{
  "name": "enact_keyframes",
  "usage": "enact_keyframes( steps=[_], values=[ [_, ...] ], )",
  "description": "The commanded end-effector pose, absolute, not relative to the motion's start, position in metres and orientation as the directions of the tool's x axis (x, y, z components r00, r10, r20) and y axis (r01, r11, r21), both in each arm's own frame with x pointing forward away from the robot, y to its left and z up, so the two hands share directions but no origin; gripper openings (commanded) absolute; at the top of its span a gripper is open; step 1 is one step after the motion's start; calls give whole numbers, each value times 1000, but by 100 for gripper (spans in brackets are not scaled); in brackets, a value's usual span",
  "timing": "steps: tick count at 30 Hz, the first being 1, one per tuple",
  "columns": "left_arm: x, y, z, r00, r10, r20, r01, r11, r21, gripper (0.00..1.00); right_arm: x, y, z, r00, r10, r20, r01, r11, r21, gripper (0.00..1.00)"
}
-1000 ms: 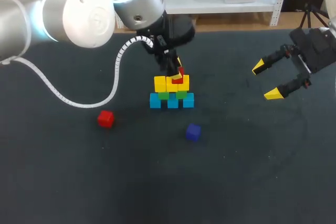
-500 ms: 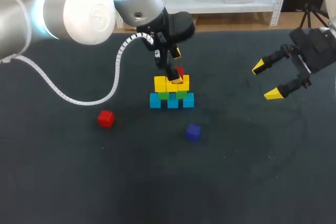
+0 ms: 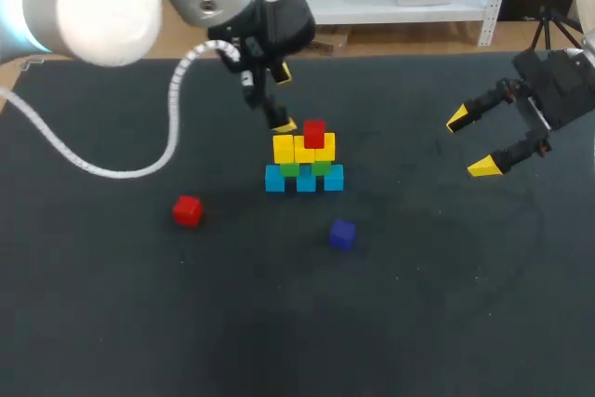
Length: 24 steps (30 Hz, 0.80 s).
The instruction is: Place the blue cubes, place green cubes on the blue cubes, place the yellow cubes on the green cubes, then place the red cubes on the yellow cubes, and place purple cube on the red cubes.
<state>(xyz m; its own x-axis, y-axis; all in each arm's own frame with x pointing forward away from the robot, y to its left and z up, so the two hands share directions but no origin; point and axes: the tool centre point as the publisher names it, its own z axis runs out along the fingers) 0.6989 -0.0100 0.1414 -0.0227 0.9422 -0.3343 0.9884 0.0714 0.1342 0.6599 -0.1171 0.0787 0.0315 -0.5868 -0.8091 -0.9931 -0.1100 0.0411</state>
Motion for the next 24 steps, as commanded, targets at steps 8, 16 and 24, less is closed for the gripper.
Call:
enact_keyframes(
  steps=[8, 16, 24],
  values=[
    [628, 75, 139, 133, 932, -337, 981, -75, 178, 100, 660, -117, 78, 32, -586, -810, -993, -110, 40, 100],
    [605, 124, 104, 230, 920, -316, 971, -195, 139, 100, 660, -117, 78, 32, -586, -810, -993, -110, 40, 100],
    [604, 145, 56, 240, 923, -301, 971, -227, 77, 100, 660, -117, 78, 32, -586, -810, -993, -110, 40, 100]
  ],
)
